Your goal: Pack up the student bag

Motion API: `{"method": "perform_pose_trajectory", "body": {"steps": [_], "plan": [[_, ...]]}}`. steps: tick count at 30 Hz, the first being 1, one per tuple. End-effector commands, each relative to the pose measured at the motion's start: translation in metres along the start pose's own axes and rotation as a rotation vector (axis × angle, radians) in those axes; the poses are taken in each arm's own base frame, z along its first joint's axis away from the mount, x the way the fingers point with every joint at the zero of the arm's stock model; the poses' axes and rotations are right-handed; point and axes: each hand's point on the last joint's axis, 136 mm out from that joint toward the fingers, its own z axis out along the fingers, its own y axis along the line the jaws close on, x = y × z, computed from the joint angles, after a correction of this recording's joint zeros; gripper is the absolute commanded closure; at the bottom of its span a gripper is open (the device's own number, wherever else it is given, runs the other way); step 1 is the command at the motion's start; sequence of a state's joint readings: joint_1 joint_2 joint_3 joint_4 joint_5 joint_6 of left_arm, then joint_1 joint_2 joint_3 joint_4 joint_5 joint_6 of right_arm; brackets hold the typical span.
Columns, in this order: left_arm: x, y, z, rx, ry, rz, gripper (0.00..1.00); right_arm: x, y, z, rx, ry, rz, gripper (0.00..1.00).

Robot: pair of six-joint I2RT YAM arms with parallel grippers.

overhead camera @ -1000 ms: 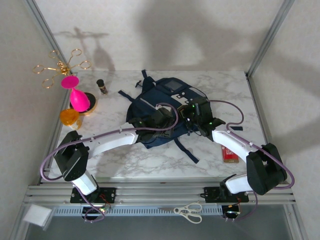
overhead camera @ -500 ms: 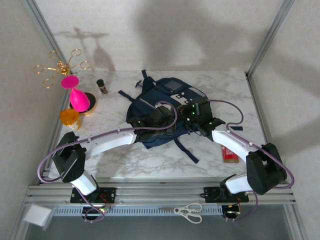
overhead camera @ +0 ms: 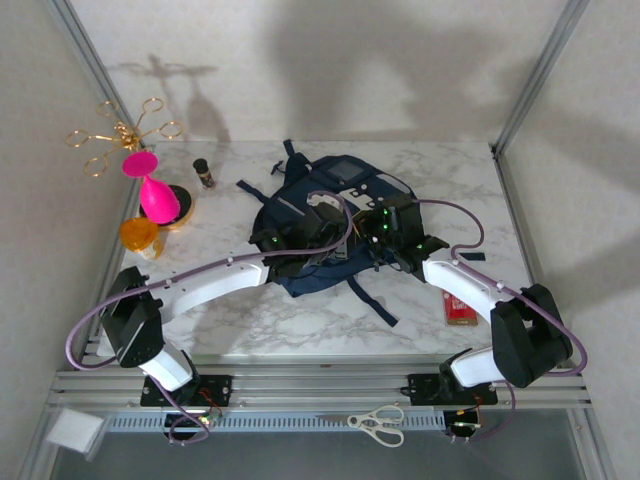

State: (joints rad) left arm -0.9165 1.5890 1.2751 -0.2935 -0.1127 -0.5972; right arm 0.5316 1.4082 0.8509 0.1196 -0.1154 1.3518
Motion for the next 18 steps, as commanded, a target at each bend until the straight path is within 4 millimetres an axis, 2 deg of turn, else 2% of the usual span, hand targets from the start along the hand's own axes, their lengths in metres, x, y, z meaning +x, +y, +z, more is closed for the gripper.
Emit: {"method": "perform_pose_trajectory", "body": {"steps": [1,5,14,18], "plan": [[0.013,0.016,-0.01,-0.057,0.024,0.069,0.66,0.01,0.047,-0.006,-0.15,0.053,-0.01,1.0],[0.016,0.028,-0.005,-0.098,0.015,0.093,0.64,0.012,0.05,-0.007,-0.163,0.067,-0.001,1.0],[0.011,0.019,0.016,-0.093,0.031,0.092,0.65,0.014,0.048,-0.006,-0.161,0.075,0.008,1.0],[0.012,0.022,0.021,-0.116,0.035,0.087,0.66,0.014,0.048,-0.006,-0.163,0.073,0.008,1.0]]}}
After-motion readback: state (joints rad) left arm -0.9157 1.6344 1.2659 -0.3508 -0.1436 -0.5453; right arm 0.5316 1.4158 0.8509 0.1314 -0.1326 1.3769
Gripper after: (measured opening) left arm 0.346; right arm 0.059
